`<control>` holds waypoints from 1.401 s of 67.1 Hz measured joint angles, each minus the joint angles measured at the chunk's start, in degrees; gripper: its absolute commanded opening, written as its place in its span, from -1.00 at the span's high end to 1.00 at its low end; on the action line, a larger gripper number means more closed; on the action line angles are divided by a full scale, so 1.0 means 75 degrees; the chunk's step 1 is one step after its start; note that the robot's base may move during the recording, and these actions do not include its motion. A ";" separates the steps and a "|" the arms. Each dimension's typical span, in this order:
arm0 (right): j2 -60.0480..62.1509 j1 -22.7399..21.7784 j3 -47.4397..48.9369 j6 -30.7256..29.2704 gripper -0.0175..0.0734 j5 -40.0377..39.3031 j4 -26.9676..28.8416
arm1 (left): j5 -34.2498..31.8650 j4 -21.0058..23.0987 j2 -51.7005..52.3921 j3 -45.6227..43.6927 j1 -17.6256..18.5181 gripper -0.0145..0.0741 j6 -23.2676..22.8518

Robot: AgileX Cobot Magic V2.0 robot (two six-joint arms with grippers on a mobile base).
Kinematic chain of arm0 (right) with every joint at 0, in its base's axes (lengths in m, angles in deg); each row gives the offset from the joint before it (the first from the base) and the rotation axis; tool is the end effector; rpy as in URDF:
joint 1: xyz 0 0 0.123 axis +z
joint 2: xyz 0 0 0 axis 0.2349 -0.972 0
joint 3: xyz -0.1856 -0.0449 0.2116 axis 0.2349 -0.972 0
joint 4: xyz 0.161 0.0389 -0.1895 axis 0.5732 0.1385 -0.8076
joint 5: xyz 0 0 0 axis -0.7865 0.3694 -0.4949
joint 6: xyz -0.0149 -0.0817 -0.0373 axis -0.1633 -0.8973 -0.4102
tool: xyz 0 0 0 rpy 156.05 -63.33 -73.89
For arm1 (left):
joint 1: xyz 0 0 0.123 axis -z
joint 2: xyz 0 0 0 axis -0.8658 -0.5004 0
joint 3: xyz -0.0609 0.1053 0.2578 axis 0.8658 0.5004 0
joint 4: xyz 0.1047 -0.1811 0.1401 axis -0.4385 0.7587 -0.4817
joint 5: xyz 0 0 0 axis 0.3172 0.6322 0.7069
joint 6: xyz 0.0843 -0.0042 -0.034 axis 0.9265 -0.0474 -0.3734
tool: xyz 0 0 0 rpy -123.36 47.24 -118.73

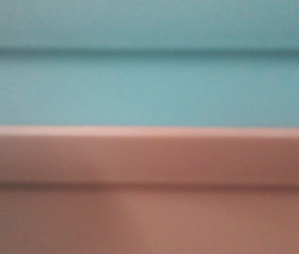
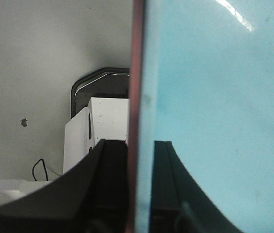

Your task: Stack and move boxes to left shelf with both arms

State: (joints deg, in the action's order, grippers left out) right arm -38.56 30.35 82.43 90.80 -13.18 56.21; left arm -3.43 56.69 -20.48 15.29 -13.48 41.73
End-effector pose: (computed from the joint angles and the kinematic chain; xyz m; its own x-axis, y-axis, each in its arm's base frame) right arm 0.1799 0.1715 0.2959 -0.9909 0.0463 -0.1267 0.0321 0.9932 0.1120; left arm 0.1663 -0.1815 0.3094 -0.9944 -0.0052 -0.1051 0.0139 0.9836 -0.1796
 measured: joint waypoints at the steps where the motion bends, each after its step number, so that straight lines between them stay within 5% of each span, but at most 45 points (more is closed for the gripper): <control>1: 0.0000 0.0000 0.0000 0.0000 0.47 0.0000 0.0000 | 0.0000 0.0000 0.0000 0.0000 0.0000 0.70 0.0000; 94: 0.0000 0.0000 0.0000 0.0000 0.47 0.0000 0.0000 | 0.0030 0.0000 0.0000 0.0000 0.0000 0.70 0.0000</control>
State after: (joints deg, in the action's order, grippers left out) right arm -38.56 30.35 82.43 90.80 -13.18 56.21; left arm -3.21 56.69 -20.48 15.29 -13.48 41.73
